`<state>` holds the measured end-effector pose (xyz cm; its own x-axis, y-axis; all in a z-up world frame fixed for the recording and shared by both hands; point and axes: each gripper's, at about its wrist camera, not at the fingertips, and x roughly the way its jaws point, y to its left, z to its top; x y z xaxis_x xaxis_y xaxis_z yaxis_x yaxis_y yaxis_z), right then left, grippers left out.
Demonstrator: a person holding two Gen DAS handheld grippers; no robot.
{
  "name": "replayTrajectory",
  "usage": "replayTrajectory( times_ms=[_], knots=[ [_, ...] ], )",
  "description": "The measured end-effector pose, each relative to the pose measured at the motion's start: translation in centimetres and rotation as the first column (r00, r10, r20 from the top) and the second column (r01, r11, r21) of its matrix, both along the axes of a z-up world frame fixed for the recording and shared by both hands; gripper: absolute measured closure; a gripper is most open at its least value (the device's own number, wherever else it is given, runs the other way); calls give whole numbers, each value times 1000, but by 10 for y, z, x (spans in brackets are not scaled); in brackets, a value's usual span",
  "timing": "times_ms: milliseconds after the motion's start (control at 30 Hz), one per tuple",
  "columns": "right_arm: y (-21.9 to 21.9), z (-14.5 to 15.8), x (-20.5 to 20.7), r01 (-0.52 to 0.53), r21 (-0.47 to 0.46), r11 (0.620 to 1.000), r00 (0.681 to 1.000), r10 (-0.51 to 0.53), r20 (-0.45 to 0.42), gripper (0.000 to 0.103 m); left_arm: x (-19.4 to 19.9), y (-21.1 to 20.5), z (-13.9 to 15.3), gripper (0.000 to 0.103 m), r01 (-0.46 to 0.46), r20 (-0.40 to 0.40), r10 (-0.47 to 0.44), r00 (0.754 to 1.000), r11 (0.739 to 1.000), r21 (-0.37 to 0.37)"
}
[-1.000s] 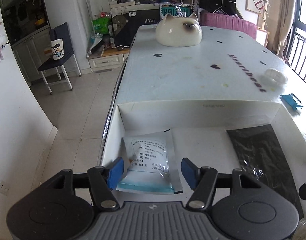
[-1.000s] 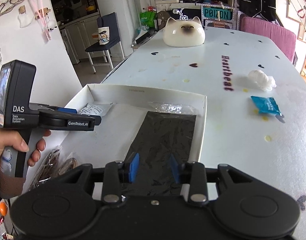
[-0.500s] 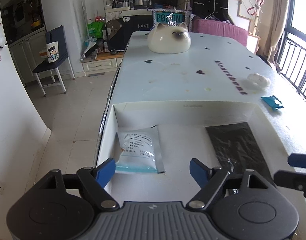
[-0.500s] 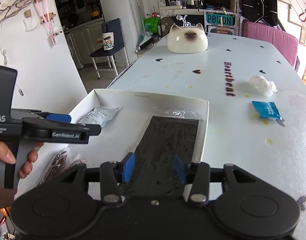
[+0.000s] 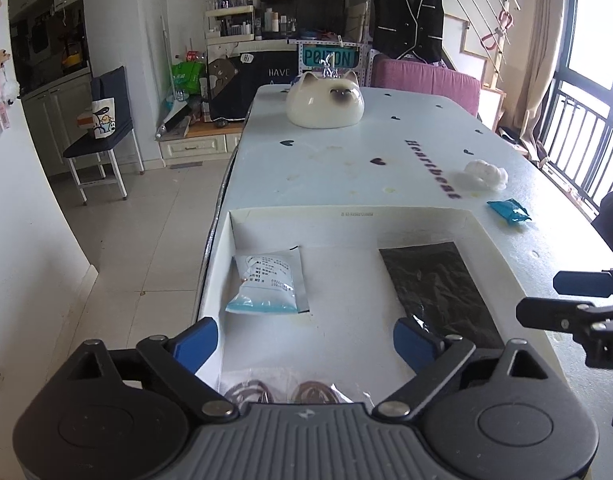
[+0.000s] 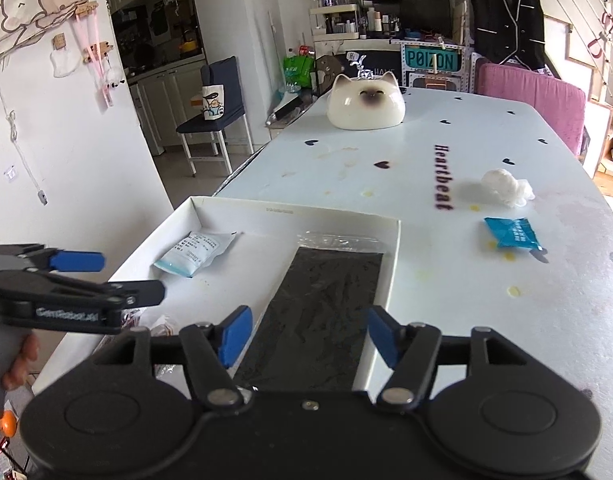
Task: Organize soft objects
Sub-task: 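Open both grippers and raise them out of the white box, then move the left gripper to the white cotton puff while the right moves to the blue packet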
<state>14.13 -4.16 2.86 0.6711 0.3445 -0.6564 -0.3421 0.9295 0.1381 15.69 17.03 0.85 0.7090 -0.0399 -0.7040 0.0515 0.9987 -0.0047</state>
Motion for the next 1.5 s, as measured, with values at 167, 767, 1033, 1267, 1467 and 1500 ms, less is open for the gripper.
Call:
replayTrajectory(
  times_ms=[167,767,1033,1267,1467,1500],
  knots=[
    [-9,3,-8,21,-9,1000,999,-21,27,29,-15,1,8,2,-8,16,9,1000,1000,-13],
    [-38,17,-35,66,-20,998,992,-63,108,0,-51,-9,23,0,-12,65,14,998,999,-38],
    [-55,24,-36,58,-16,998,993,-56,106,0,-60,-22,37,0,-11,87,16,996,998,-56],
    [-82,37,-41,53,6,999,990,-53,133,0,-60,-40,51,0,-14,100,21,995,997,-73],
    [-112,46,-42,86,-5,996,982,-84,171,0,-55,-64,62,0,1,114,9,993,996,-90],
    [-118,46,-42,95,-4,996,981,-92,173,0,-54,-70,64,0,5,118,6,993,995,-95]
  ],
)
